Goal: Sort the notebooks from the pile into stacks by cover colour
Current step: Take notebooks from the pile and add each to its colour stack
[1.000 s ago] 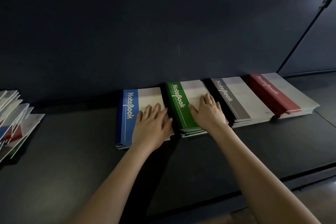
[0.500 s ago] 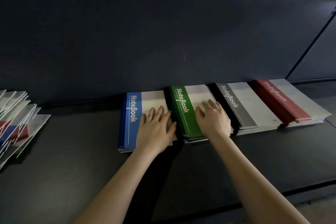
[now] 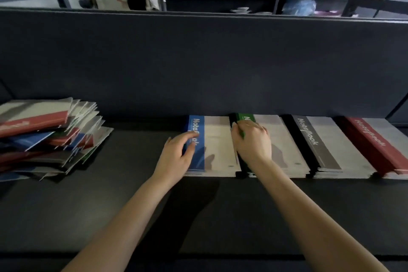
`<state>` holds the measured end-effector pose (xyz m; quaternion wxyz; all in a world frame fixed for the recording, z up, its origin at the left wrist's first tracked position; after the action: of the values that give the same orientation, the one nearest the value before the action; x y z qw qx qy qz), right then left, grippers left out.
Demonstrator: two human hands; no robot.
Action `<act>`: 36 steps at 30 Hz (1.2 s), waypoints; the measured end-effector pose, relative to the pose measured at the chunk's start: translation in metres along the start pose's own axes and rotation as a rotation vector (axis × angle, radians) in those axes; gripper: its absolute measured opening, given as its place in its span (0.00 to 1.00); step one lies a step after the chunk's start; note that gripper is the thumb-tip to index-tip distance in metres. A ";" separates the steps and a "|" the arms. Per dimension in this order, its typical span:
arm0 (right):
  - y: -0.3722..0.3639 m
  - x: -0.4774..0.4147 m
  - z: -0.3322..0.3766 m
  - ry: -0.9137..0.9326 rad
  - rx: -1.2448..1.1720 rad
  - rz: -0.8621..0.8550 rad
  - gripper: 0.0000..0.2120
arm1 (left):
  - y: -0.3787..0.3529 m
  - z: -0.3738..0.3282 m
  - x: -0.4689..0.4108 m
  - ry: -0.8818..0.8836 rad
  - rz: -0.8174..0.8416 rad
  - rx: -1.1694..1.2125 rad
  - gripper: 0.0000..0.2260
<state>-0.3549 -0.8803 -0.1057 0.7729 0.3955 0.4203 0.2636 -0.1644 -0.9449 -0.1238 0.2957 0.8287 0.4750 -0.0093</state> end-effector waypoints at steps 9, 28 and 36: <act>-0.047 0.015 0.149 0.299 -0.261 0.174 0.12 | 0.128 0.038 0.054 0.161 -0.285 -0.100 0.13; -0.104 0.073 0.358 0.701 -0.436 0.292 0.11 | 0.261 0.085 0.193 0.472 -0.720 -0.044 0.12; -0.114 0.044 0.394 0.726 -0.443 0.265 0.16 | 0.278 0.097 0.197 0.475 -0.762 -0.042 0.13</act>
<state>0.0144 -1.0639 -0.0881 0.6007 0.1527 0.5437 0.5659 0.1897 -0.9426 -0.1283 0.1707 0.5678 0.8010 0.0827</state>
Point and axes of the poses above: each hand's wrist, its own x-axis away from the middle knuckle, its own y-axis out of the back of the hand, z = x × y, the point moved 7 cm from there along -x, towards the middle knuckle, and after that the axes turned 10 degrees about x, right-handed, at the moved point
